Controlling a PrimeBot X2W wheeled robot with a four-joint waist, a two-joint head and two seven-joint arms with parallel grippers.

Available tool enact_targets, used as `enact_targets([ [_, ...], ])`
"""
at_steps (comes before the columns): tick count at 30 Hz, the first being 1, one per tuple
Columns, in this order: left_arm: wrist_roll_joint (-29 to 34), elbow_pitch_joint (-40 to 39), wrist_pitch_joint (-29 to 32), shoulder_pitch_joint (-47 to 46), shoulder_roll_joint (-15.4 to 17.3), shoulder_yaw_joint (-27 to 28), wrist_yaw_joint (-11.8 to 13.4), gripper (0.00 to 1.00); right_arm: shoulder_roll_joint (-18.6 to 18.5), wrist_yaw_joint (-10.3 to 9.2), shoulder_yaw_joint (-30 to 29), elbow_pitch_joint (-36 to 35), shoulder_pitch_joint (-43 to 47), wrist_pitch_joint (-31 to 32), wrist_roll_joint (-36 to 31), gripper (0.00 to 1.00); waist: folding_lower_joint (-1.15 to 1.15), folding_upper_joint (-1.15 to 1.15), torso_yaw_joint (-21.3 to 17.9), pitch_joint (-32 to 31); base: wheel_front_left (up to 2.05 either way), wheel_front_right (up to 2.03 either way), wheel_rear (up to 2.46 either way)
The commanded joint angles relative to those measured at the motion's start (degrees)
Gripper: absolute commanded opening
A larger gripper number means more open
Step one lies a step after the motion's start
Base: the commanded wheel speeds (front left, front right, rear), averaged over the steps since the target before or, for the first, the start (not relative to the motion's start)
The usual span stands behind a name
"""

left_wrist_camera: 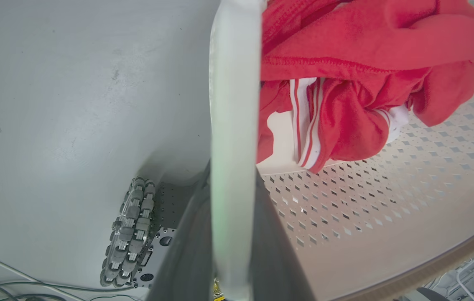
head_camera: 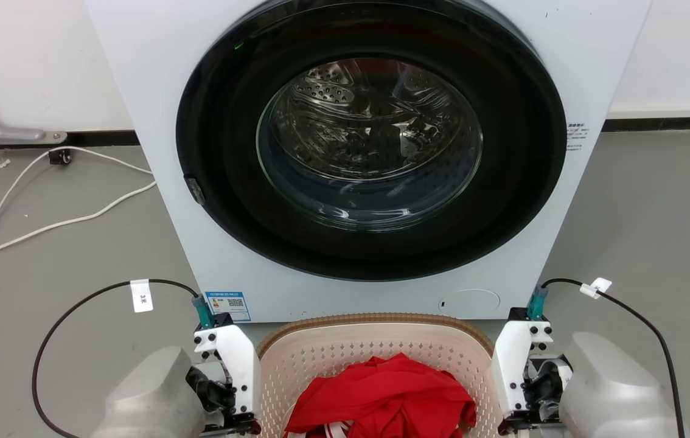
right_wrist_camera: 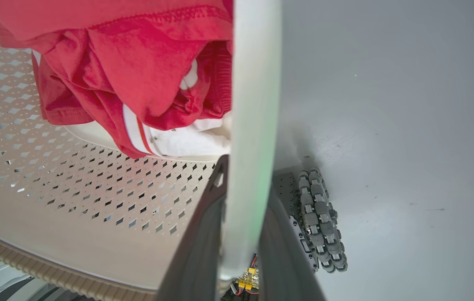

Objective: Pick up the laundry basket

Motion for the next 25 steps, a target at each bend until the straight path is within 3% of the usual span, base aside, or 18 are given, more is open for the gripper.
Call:
enact_targets([
  [1, -0.31, -0.35, -0.12, 0.49, -0.89, 0.06, -0.23, 0.00, 0.84, 0.18, 0.09, -0.37, 0.35, -0.19, 0.74, 0.00, 0.01, 0.00, 0.02, 0.05, 0.00, 0.00, 0.00],
  [25, -1.27, -0.16, -0.64, 0.19, -1.13, -0.28, -0.23, 0.00, 0.88, 0.18, -0.01, -0.38, -0.56, -0.99, 0.58, 0.00, 0.01, 0.00, -0.13, 0.36, 0.00, 0.00, 0.00],
])
